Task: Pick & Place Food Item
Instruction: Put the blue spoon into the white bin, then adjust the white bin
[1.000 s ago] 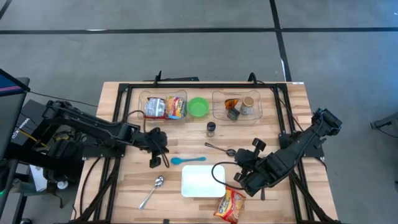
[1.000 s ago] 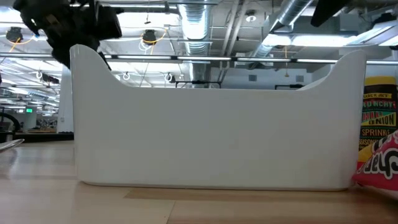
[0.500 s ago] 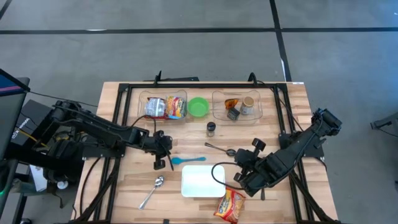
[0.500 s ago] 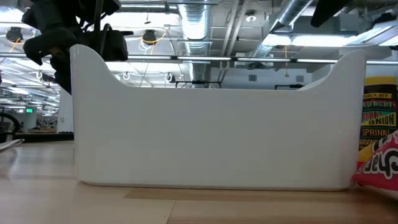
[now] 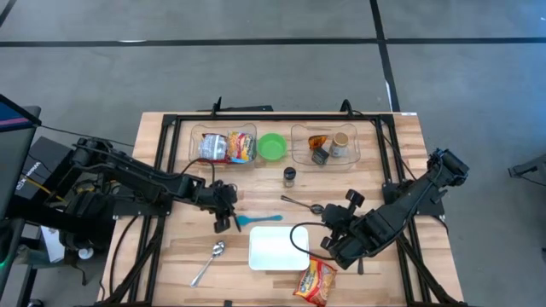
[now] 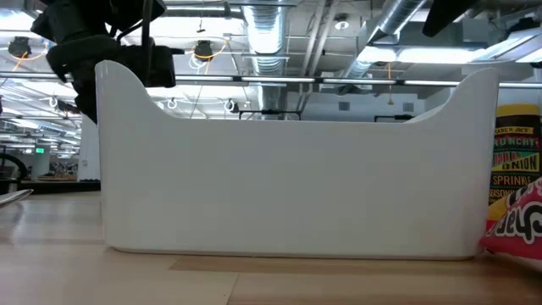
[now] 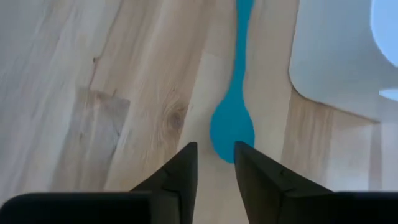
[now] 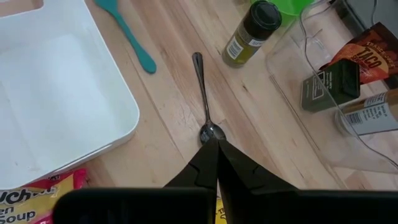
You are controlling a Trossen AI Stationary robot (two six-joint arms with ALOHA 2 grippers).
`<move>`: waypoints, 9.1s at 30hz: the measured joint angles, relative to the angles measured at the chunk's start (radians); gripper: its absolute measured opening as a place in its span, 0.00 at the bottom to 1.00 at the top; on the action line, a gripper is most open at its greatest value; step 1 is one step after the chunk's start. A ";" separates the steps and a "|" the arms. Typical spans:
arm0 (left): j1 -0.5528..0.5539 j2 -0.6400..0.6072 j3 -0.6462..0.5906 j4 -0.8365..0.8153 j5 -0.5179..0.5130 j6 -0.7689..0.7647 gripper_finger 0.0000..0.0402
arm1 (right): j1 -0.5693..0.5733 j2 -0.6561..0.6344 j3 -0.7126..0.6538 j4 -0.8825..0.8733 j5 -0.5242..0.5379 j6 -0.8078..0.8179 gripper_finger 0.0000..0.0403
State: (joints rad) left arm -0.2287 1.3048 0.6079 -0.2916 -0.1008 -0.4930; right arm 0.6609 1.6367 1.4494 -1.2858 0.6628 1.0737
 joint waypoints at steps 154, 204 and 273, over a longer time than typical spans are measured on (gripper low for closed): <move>-0.010 -0.121 0.000 0.269 -0.050 0.023 0.00 | 0.001 0.000 0.000 0.045 -0.004 -0.009 0.01; -0.203 0.276 0.000 0.743 -0.061 0.292 0.00 | 0.001 0.000 0.000 0.029 0.019 -0.010 0.01; -0.203 0.271 -0.001 0.729 -0.207 0.332 0.13 | 0.001 0.000 0.000 0.030 0.019 -0.011 0.01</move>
State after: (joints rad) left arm -0.4316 1.5759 0.6072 0.4375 -0.3073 -0.1612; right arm 0.6617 1.6371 1.4498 -1.2560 0.6814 1.0631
